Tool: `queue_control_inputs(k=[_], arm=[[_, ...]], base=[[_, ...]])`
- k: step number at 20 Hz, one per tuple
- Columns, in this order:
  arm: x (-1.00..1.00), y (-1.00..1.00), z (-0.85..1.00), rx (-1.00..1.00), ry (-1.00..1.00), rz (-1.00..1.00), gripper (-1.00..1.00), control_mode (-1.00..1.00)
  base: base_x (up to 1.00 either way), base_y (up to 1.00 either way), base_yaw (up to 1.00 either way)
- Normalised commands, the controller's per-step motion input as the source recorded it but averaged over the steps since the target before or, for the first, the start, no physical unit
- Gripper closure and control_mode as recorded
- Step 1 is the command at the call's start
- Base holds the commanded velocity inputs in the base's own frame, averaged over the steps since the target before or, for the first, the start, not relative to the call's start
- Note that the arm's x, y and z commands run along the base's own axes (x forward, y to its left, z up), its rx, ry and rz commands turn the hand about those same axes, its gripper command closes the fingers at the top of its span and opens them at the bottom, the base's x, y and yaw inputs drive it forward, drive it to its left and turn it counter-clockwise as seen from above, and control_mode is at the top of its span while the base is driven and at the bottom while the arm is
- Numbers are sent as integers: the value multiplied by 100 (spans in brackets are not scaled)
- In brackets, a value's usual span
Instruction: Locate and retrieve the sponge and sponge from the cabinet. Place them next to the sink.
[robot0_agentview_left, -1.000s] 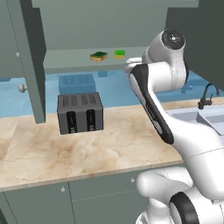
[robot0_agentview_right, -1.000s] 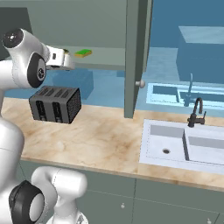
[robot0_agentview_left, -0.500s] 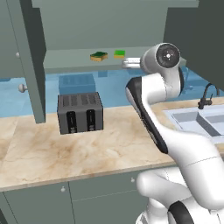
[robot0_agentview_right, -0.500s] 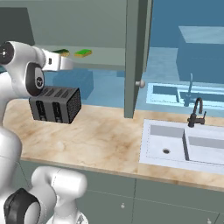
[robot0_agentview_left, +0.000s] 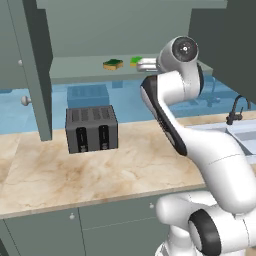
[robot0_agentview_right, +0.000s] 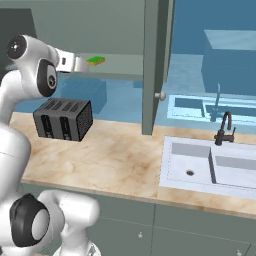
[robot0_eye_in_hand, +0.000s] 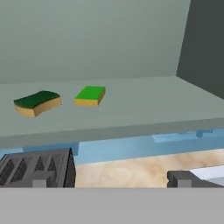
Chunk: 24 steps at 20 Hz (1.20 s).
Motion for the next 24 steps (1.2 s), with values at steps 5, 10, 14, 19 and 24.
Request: queue_control_inputs(k=[5,10,14,19,24], arm=[[51,0,-2,0,4,-6,-100,-100],[50,0,-10,0,4,-8,-100,-100],[47,1,-10,0,4,-8,-100,-100],[33,12,-1,0,1,-1,-100,-100],[30,15,0,0,0,0,-100,-100]], base=[[0,0,0],[0,0,0],[0,0,0],[0,0,0],[0,0,0]])
